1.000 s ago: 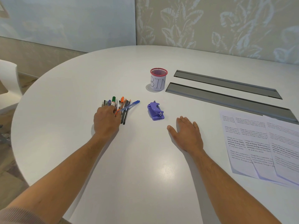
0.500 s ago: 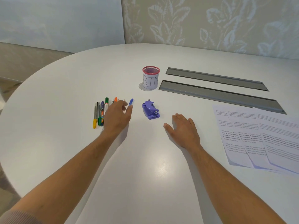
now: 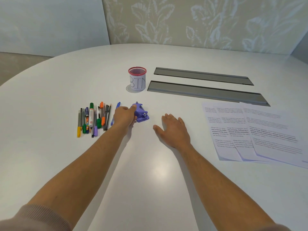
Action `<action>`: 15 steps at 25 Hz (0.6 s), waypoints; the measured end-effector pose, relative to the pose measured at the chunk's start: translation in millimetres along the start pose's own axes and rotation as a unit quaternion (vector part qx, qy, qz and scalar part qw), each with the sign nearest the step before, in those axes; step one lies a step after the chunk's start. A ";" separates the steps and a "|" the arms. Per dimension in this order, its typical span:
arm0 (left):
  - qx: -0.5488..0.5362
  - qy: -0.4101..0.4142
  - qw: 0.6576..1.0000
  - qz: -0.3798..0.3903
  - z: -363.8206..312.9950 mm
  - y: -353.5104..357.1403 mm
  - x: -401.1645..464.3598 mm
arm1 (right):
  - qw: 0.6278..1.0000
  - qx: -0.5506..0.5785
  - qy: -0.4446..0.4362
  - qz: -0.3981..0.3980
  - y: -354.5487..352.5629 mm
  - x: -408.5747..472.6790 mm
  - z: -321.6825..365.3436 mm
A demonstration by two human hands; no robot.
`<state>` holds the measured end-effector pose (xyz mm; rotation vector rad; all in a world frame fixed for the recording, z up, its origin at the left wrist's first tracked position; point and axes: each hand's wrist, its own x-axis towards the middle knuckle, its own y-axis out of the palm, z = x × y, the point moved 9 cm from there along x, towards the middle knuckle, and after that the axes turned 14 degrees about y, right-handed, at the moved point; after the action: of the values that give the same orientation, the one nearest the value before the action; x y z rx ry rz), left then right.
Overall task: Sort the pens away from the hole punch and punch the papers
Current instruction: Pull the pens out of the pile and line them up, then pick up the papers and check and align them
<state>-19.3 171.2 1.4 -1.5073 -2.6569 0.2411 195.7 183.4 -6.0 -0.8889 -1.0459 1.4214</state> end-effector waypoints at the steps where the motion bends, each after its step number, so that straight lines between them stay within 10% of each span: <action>1: -0.009 -0.007 1.000 -0.005 -1.1 4.9 -1.5 | 1.000 0.003 -0.001 -0.001 -0.7 -0.6 0.0; 15: -0.001 0.020 1.000 -0.015 -29.2 42.1 -25.0 | 0.986 0.150 0.062 -0.027 -37.7 -9.6 -23.1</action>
<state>33.4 173.9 23.1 -1.4544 -2.6475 0.2035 230.8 176.7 21.7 -0.7130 -0.7323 1.4137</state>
